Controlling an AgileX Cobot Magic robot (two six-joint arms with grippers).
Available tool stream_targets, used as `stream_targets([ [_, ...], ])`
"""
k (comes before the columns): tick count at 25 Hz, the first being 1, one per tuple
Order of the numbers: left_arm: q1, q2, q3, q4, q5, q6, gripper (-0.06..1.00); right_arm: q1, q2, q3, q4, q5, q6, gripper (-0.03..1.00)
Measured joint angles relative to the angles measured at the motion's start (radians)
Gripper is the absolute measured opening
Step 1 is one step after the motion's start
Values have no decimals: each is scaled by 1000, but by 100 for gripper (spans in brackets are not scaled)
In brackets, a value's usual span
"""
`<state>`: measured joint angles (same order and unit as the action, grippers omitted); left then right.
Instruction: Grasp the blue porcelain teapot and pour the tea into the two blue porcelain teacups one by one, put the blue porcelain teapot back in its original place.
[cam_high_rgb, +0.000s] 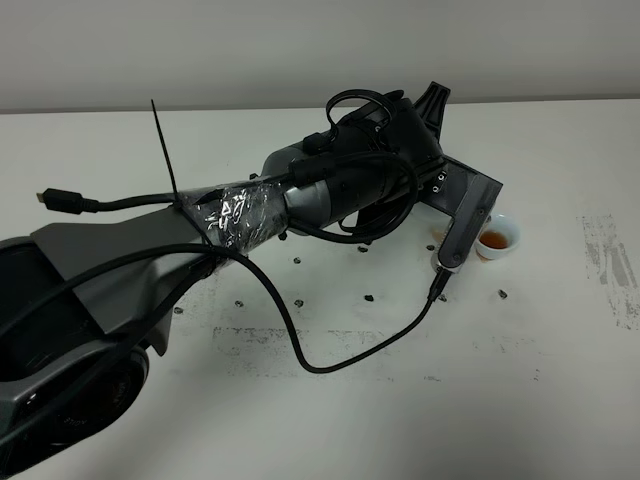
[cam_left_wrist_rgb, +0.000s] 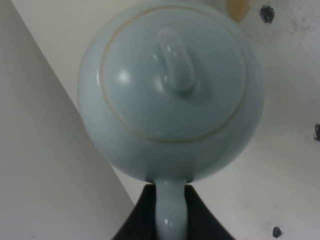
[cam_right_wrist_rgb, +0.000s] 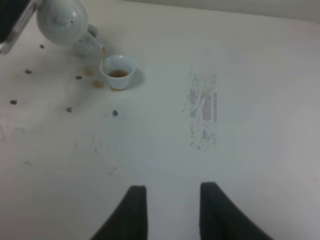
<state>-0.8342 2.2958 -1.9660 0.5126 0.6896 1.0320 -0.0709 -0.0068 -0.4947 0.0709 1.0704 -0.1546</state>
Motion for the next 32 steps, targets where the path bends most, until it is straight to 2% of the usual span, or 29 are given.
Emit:
stream_targets([
  [32, -10, 16, -4, 25, -40, 16, 3, 0, 0, 0, 0, 0, 0, 28],
])
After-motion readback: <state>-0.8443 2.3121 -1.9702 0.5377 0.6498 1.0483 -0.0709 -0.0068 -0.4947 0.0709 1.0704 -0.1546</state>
